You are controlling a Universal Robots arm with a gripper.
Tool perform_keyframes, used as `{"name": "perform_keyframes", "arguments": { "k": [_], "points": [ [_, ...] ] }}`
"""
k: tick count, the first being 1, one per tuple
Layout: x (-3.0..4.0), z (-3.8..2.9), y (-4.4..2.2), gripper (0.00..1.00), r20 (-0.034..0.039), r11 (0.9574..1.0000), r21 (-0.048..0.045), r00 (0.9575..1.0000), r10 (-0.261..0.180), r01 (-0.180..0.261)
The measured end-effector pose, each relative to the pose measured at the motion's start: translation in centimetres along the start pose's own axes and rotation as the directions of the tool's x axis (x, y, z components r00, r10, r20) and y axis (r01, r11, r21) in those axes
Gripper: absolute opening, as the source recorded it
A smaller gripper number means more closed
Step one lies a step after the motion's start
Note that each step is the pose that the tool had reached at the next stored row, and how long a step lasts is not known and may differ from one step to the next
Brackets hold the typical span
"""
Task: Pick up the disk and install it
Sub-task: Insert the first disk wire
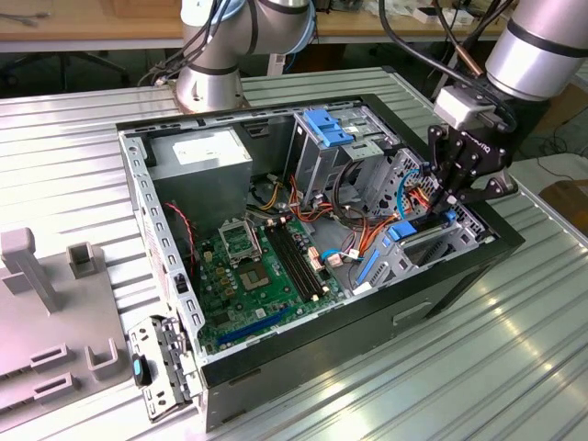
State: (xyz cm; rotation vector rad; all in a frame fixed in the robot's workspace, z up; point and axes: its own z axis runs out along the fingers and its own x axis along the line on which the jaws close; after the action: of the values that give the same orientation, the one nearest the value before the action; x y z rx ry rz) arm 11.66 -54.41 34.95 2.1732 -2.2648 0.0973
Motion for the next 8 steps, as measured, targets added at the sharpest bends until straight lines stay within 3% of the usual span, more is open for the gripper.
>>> {"name": "perform_keyframes", "arguments": {
  "k": [1,8],
  "points": [
    [0.07,-0.02,0.16,0.16,-0.0001,1.0,0.0047,1.0,0.0,0.0],
    [0.28,0.06,0.17,0.16,0.0,1.0,0.0047,1.0,0.002,-0.002]
  ]
}}
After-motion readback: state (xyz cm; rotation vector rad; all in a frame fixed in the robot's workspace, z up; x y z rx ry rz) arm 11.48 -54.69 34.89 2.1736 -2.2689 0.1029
